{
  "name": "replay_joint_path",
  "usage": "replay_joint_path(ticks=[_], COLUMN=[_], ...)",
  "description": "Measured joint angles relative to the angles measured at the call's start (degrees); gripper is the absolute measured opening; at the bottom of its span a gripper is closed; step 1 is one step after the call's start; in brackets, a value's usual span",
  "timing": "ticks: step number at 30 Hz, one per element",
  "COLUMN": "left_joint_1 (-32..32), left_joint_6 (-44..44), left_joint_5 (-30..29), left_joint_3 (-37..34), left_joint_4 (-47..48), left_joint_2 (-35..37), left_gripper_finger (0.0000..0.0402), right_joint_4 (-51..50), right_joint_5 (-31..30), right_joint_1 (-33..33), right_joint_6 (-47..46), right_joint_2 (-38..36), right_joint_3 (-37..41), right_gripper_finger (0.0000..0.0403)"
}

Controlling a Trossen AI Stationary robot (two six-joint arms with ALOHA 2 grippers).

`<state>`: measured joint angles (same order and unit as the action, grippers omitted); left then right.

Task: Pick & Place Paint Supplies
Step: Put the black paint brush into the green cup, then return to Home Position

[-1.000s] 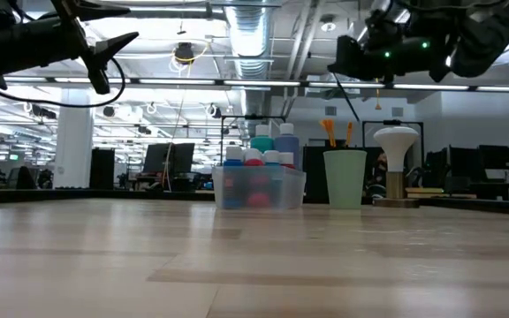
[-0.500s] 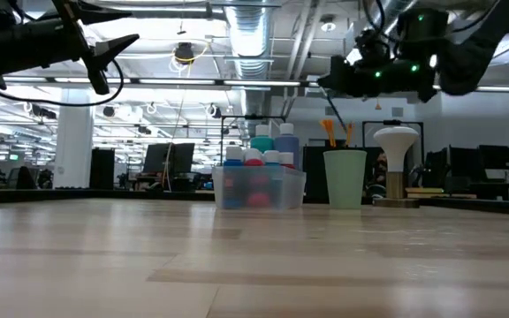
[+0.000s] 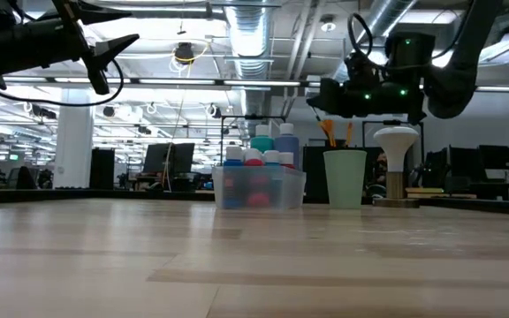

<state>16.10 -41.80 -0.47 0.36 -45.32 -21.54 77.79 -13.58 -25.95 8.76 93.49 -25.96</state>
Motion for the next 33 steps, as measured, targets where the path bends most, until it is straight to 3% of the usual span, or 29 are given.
replay_joint_path(ticks=[8, 16, 20, 27, 33], left_joint_1=[0.0, 0.0, 0.0, 0.0, 0.0], left_joint_6=[0.0, 0.0, -0.3, -0.4, -0.4], left_joint_5=[0.0, 0.0, 0.2, 0.2, 0.1], left_joint_3=[0.0, 0.0, 0.0, 0.0, 0.0], left_joint_4=[0.0, 0.0, -0.1, -0.6, -0.8], left_joint_2=[0.0, 0.0, 0.0, 0.0, 0.0], left_gripper_finger=[0.0154, 0.0154, 0.0154, 0.0154, 0.0154], right_joint_4=[-1.8, -2.6, -2.3, -5.0, -24.9], right_joint_5=[-0.9, -3.1, -3.3, -2.4, 7.7], right_joint_1=[1.6, 2.3, 3.7, 7.0, 4.3], right_joint_6=[0.3, -2.2, -1.5, -3.7, -13.4], right_joint_2=[0.2, 0.1, -3.9, -21.5, -44.8], right_joint_3=[0.0, 0.0, 0.0, 0.0, 0.0], right_gripper_finger=[0.0010, 0.0081, 0.0111, 0.0137, 0.0118])
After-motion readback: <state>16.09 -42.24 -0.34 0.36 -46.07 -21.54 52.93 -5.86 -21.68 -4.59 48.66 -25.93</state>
